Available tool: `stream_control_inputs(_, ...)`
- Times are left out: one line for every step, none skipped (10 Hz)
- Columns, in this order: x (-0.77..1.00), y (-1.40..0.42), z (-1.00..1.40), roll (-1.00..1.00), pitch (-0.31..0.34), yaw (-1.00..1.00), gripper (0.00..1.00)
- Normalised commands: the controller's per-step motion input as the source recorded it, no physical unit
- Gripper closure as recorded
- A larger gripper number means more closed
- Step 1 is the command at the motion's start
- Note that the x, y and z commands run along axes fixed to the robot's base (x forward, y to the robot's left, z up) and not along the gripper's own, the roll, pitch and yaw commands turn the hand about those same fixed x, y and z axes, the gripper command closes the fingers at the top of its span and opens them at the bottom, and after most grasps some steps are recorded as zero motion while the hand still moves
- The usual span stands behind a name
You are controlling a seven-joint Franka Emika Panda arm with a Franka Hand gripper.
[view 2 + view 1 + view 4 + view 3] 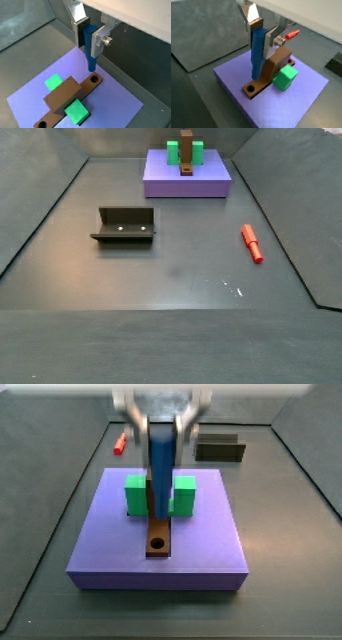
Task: Pick up the blue object. Move up. Place the blue object on the fixture. Regrasp the blue object. Move to above the board. Insert the blue object.
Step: Insert the blue object.
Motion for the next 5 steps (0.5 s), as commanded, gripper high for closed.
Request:
stream_control_inputs(-0.01,0.0,-0.45,-0.12,-0.083,-0.09,1.0)
stream_control_inputs(-0.08,0.02,-0.26,-0.27,-0.154,-0.09,1.0)
stream_control_inputs(0.0,0.0,-0.05,-0.25,-0.1,0.0,1.0)
stream_control_inputs(0.0,-0.05,0.0,0.0,-0.039,0.0,1.0)
stream_control_inputs(0.0,-0.08,0.0,0.19,0.0,0.05,1.0)
